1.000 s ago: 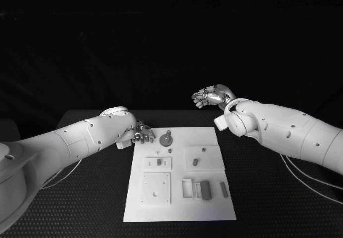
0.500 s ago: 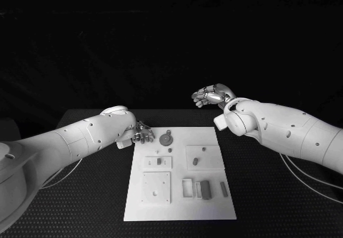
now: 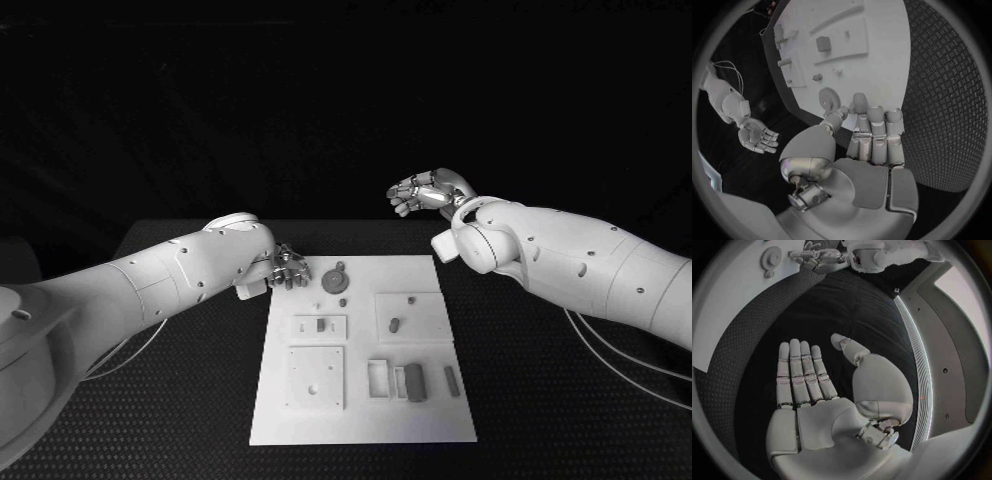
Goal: Assemble the parts on the task board
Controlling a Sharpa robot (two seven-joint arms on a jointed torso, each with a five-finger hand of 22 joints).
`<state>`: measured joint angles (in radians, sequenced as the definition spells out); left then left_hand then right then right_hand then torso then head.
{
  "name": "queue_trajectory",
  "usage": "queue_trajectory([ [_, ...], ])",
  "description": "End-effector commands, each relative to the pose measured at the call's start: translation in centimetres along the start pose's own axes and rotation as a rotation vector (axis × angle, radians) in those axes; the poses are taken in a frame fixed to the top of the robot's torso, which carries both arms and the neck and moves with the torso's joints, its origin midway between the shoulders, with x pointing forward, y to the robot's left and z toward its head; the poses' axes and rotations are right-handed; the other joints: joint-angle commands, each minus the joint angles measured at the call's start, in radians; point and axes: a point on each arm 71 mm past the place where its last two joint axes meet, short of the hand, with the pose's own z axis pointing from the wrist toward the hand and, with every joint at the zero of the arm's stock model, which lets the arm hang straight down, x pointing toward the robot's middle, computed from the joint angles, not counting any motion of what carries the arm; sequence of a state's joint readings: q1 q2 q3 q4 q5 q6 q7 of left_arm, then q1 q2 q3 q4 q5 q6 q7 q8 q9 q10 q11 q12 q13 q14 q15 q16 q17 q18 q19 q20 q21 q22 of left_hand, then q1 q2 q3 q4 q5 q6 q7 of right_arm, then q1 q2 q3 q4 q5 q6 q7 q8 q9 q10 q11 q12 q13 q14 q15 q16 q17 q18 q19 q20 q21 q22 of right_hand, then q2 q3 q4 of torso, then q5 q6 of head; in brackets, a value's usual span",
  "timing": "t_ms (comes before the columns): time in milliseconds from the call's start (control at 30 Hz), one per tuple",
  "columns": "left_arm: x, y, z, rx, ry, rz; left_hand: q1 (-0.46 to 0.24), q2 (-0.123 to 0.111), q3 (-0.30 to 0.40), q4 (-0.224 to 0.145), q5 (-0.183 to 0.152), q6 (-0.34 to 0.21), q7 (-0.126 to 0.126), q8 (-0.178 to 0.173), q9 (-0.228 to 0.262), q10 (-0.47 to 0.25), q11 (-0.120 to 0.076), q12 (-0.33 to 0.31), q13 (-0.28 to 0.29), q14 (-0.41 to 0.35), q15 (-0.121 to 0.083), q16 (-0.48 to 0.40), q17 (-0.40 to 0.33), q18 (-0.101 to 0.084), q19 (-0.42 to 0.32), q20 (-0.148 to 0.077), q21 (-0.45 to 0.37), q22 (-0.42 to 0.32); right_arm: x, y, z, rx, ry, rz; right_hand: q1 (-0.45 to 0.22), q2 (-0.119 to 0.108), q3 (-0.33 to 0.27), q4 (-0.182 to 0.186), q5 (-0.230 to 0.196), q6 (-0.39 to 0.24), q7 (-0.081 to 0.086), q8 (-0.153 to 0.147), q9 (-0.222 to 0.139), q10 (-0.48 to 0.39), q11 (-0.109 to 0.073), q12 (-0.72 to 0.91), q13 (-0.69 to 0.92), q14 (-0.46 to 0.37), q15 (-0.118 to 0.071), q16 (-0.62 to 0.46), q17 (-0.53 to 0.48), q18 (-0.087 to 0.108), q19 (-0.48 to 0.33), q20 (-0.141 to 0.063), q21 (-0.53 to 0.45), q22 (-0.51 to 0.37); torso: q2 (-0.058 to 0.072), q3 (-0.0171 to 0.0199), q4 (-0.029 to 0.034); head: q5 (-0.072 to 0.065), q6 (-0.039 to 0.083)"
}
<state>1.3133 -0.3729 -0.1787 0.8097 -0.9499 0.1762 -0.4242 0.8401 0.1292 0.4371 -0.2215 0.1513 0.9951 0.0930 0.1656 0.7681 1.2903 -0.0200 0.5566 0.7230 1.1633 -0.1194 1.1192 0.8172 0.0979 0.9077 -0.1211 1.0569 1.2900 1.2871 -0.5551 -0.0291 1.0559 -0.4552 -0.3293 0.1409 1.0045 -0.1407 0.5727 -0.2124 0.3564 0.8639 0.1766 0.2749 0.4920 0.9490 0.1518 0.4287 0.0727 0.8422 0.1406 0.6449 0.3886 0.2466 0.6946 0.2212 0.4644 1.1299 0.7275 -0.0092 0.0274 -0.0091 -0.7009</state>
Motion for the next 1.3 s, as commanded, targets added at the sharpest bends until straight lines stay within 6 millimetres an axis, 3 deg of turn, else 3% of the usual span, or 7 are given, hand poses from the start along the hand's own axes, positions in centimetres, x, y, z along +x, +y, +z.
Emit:
queue_trajectory([
  [33, 0.2, 0.0, 0.0, 0.005, 0.019, -0.005, 0.017, 0.008, 0.003, -0.011, 0.009, 0.012, -0.001, 0.005, 0.002, 0.005, 0.001, -0.004, 0.002, -0.001, -0.006, 0.006, 0.002, -0.008, 0.006, -0.093, 0.007, 0.002, 0.1, 0.1, 0.0, -0.007, 0.013, 0.000, -0.007, 0.004, -0.005, 0.001, 0.004, 0.000, 0.006, -0.005, -0.001, 0.002, 0.006, -0.006, -0.001, -0.006, 0.000, -0.004, 0.001, 0.014, -0.007, 0.002, -0.005, 0.001, 0.000, 0.0003, 0.0001, 0.000, -0.001],
  [100, 0.2, 0.1, 0.0, 0.001, 0.014, -0.008, 0.029, 0.019, 0.008, -0.024, 0.025, 0.021, -0.003, 0.011, 0.004, 0.009, -0.001, -0.004, 0.003, 0.001, -0.007, 0.007, 0.004, -0.009, 0.008, -0.093, 0.008, 0.004, 0.1, 0.1, 0.0, -0.007, 0.013, 0.000, -0.007, 0.004, -0.005, 0.002, 0.004, 0.000, 0.006, -0.005, -0.001, 0.002, 0.006, -0.006, -0.001, -0.006, 0.000, -0.004, 0.002, 0.014, -0.007, 0.002, -0.005, 0.002, 0.000, 0.0002, 0.0004, -0.001, -0.001],
  [167, 0.1, 0.2, 0.0, -0.002, 0.012, -0.008, 0.038, 0.027, 0.011, -0.037, 0.082, 0.030, -0.005, 0.017, 0.008, 0.015, -0.003, -0.005, 0.003, 0.005, -0.009, 0.009, 0.006, -0.011, 0.013, -0.093, 0.011, 0.007, 0.1, 0.1, 0.0, -0.007, 0.013, 0.000, -0.007, 0.004, -0.005, 0.002, 0.005, 0.000, 0.006, -0.005, -0.001, 0.002, 0.006, -0.006, -0.001, -0.006, 0.000, -0.004, 0.002, 0.014, -0.007, 0.002, -0.005, 0.002, 0.000, -0.0002, 0.0007, -0.001, -0.001],
  [367, -0.1, 0.4, 0.0, -0.010, -0.012, -0.019, 0.046, 0.034, 0.014, -0.048, 0.094, 0.055, -0.014, 0.034, 0.020, 0.030, -0.010, -0.004, 0.005, 0.018, -0.016, 0.015, 0.010, -0.011, 0.024, -0.097, 0.016, 0.011, 0.1, 0.1, 0.0, -0.007, 0.014, 0.000, -0.008, 0.004, -0.005, 0.003, 0.006, 0.000, 0.006, -0.005, -0.001, 0.002, 0.006, -0.006, -0.001, -0.006, 0.000, -0.004, 0.002, 0.014, -0.007, 0.002, -0.006, 0.002, 0.000, -0.0003, 0.0013, 0.000, -0.002],
  [433, -0.2, 0.4, 0.1, -0.012, -0.016, -0.022, 0.049, 0.033, 0.018, -0.047, 0.092, 0.059, -0.016, 0.038, 0.024, 0.035, -0.013, -0.004, 0.005, 0.021, -0.018, 0.017, 0.011, -0.010, 0.027, -0.098, 0.018, 0.012, 0.1, 0.1, 0.0, -0.007, 0.014, 0.000, -0.008, 0.004, -0.005, 0.003, 0.007, 0.000, 0.006, -0.005, -0.001, 0.002, 0.006, -0.006, -0.001, -0.006, 0.000, -0.004, 0.002, 0.014, -0.007, 0.002, -0.006, 0.002, 0.000, 0.0000, 0.0007, 0.000, -0.002],
  [500, -0.2, 0.5, 0.0, -0.015, -0.022, -0.026, 0.076, -0.005, 0.091, -0.003, 0.008, 0.065, -0.021, 0.045, 0.036, 0.045, -0.017, -0.007, 0.006, 0.028, -0.019, 0.021, 0.014, -0.009, 0.038, -0.102, 0.017, 0.012, 0.1, 0.1, 0.0, -0.007, 0.013, 0.000, -0.008, 0.004, -0.005, 0.003, 0.007, 0.000, 0.007, -0.005, -0.001, 0.002, 0.006, -0.006, -0.001, -0.006, 0.000, -0.004, 0.002, 0.014, -0.007, 0.002, -0.006, 0.002, 0.000, -0.0002, 0.0003, 0.000, -0.002],
  [1300, -0.6, 2.3, -1.4, -0.012, 0.008, -0.247, 0.065, -0.021, 0.128, 0.011, 0.055, 0.103, -0.038, 0.088, 0.098, 0.093, -0.033, 0.009, 0.023, 0.059, -0.037, 0.059, 0.036, -0.009, 0.063, -0.113, 0.042, 0.033, -1.1, -0.5, 0.0, 0.005, -0.008, -0.006, -0.010, 0.004, -0.006, 0.004, 0.010, 0.000, 0.006, -0.005, -0.002, 0.002, 0.006, -0.007, -0.001, -0.007, 0.000, -0.004, 0.002, 0.014, -0.007, 0.003, -0.007, 0.002, -0.001, -0.0002, 0.0020, 0.004, 0.001],
])
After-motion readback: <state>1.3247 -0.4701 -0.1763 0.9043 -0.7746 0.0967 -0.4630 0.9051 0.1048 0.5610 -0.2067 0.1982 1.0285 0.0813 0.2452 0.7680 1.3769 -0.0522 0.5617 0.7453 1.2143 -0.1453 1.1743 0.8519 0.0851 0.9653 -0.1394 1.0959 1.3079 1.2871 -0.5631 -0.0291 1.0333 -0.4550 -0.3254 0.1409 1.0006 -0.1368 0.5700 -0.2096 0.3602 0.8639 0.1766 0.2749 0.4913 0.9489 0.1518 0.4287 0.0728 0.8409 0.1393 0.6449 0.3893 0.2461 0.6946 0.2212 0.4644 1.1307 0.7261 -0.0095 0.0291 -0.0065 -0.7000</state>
